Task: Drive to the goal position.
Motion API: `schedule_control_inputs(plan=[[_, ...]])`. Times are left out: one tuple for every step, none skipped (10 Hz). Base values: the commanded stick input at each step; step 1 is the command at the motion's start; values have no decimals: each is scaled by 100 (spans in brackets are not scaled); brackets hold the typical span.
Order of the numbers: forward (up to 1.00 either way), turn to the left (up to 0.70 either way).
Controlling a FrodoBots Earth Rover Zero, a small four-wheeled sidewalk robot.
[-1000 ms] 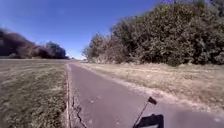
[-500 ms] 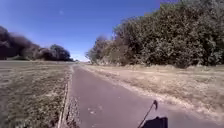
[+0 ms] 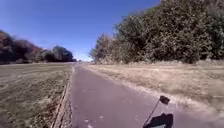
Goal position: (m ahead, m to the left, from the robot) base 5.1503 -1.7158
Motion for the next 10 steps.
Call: schedule_control_inputs(plan=[[70, 14], [70, 14], [70, 14], [70, 14], [70, 14], [70, 14], [70, 14], [70, 14], [70, 14], [70, 14]])
